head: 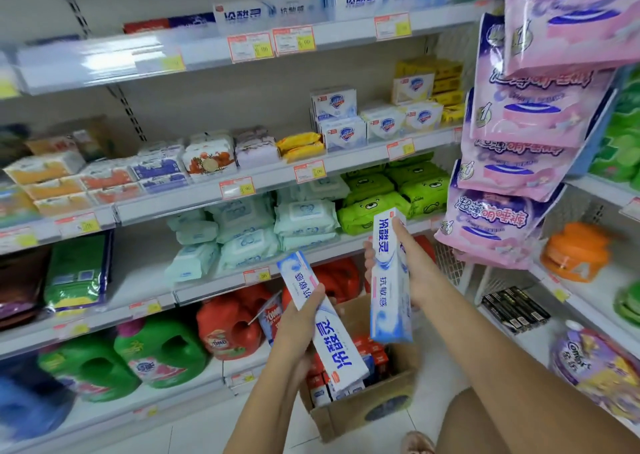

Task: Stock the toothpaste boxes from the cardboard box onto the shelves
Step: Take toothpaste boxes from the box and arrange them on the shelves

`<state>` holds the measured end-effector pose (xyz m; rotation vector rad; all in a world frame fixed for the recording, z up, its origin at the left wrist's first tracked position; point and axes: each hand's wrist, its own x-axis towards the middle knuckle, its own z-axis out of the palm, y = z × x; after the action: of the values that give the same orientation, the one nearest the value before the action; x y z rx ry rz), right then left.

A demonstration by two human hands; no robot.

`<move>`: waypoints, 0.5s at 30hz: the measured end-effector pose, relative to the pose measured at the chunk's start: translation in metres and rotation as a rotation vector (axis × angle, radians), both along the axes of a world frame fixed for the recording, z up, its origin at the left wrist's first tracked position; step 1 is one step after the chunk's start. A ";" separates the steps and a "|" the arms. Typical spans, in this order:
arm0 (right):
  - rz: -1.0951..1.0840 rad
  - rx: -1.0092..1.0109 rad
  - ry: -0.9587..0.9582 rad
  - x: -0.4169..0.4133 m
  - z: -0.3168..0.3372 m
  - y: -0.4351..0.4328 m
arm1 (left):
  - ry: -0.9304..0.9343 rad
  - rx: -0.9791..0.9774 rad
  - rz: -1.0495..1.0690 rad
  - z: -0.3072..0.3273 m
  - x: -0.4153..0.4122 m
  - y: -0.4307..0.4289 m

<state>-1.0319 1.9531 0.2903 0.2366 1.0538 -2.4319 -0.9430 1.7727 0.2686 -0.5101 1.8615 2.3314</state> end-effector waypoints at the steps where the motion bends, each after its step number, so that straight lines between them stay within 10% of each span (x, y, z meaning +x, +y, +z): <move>1: 0.100 -0.055 0.057 0.006 0.000 0.004 | -0.067 0.021 -0.004 0.000 -0.002 -0.004; 6: 0.068 -0.220 0.118 0.019 -0.004 0.013 | -0.202 0.122 0.017 -0.009 -0.006 -0.016; 15: 0.017 0.052 0.033 0.029 -0.006 0.022 | -0.042 0.260 0.197 -0.011 -0.010 -0.006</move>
<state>-1.0027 1.9750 0.2847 0.2046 1.1298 -2.4028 -0.9526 1.7669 0.2571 -0.7301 1.5196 2.6136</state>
